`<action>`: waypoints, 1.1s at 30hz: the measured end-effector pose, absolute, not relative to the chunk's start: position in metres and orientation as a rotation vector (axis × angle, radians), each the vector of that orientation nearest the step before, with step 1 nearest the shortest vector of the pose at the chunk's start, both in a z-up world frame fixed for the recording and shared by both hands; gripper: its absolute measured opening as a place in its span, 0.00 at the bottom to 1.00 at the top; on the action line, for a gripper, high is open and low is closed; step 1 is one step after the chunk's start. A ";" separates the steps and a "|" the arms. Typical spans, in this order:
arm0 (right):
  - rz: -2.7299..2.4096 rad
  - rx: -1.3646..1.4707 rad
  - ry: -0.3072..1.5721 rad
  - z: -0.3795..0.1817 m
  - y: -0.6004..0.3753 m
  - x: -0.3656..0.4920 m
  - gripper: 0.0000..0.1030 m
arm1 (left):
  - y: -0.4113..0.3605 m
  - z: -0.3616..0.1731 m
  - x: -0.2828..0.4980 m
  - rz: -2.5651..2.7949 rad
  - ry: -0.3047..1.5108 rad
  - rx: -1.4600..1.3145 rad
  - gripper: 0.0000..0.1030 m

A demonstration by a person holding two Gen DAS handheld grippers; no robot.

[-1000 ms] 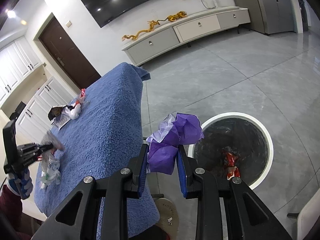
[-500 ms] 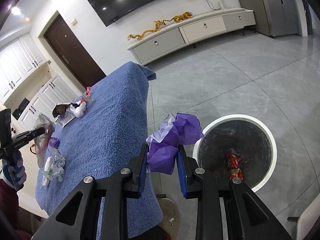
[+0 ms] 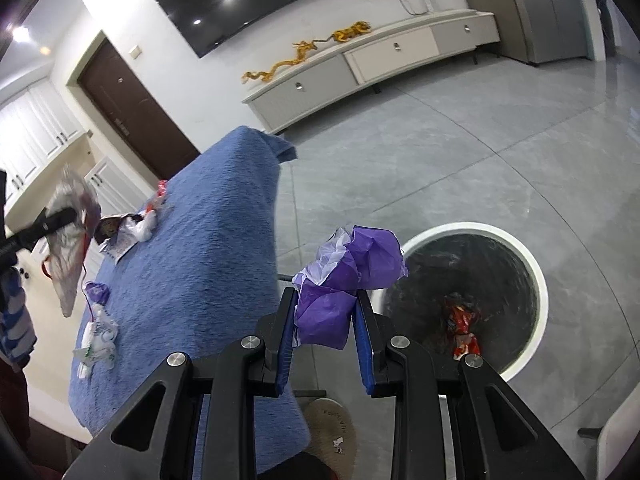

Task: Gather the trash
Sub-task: 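Carry the plastic bag to the bin with the left tool while the right opens to drop the purple bag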

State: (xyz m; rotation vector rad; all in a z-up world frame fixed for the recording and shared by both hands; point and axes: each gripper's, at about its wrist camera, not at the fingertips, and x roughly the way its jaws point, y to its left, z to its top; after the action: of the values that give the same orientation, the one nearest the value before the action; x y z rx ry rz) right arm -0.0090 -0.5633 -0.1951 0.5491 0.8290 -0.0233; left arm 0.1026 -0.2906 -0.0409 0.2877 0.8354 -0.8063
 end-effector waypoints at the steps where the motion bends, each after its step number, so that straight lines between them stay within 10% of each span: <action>1: -0.032 0.554 0.833 -0.198 -0.567 -0.009 0.26 | -0.307 -0.043 0.101 -0.829 0.844 0.288 0.03; 15: -0.159 0.604 0.900 -0.243 -0.621 0.004 0.28 | -0.482 -0.123 0.097 -0.930 0.982 0.270 0.04; 33: -0.261 0.615 0.944 -0.256 -0.638 0.006 0.43 | -0.516 -0.166 0.117 -0.967 1.139 0.213 0.07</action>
State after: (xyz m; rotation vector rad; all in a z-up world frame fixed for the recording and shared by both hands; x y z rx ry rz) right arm 0.0065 -0.6375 -0.2563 0.6149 0.9436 -0.2609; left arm 0.1165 -0.5163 -0.1665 0.2132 1.1391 -0.9672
